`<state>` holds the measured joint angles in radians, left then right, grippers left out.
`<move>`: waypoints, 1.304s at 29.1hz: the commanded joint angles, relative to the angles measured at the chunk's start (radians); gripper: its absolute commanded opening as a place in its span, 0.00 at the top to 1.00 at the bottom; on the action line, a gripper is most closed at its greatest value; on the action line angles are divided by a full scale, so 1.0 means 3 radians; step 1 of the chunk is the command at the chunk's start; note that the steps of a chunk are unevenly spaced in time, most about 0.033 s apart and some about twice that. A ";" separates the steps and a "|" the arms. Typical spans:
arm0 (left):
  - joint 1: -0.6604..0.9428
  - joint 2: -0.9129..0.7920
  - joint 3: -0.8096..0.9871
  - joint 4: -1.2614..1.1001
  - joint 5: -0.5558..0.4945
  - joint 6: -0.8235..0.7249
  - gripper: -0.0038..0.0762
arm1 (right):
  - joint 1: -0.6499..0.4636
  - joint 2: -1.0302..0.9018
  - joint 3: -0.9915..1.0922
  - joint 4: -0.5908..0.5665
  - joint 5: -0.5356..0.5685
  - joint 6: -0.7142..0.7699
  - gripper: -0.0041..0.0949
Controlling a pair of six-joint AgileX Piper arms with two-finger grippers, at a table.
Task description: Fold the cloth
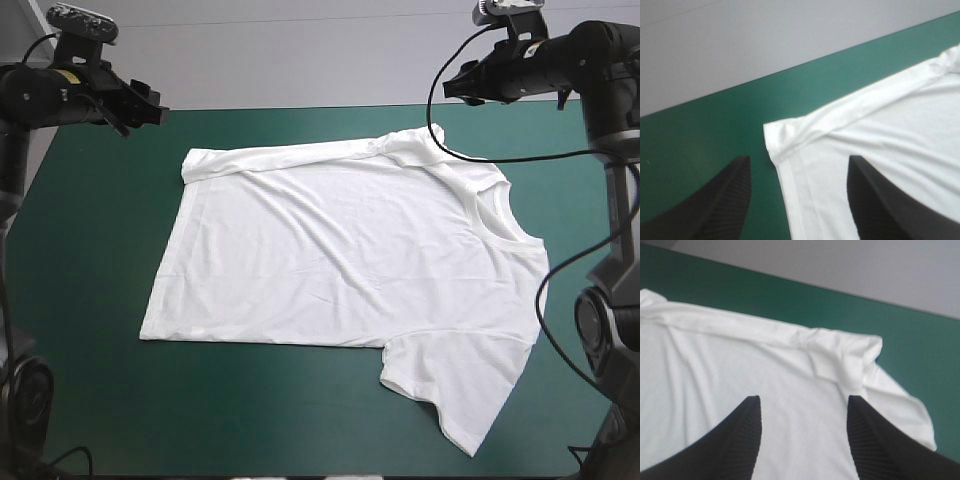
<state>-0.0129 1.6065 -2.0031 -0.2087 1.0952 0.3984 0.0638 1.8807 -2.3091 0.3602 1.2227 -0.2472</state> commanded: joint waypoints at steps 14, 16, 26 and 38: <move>-0.0004 -0.1752 0.2319 -0.0409 -0.0432 0.0105 0.43 | -0.0026 -0.2467 0.3581 -0.0309 -0.0425 0.0103 0.47; -0.0004 -0.1815 0.2474 -0.0438 -0.0432 0.0114 0.43 | -0.0026 -0.2578 0.3868 -0.0405 -0.0427 0.0132 0.47; -0.0004 -0.1842 0.2693 -0.0720 -0.0409 0.0281 0.43 | -0.0026 -0.2550 0.4891 -0.0828 -0.0814 0.0409 0.47; -0.0004 -0.1842 0.2693 -0.0805 -0.0381 0.0302 0.43 | -0.0026 -0.2328 0.5330 -0.1117 -0.1195 0.0691 0.45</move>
<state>-0.0129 1.0736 -1.1694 -0.3988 1.0219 0.4848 0.0638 1.1664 -0.7008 0.0375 0.9016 -0.0480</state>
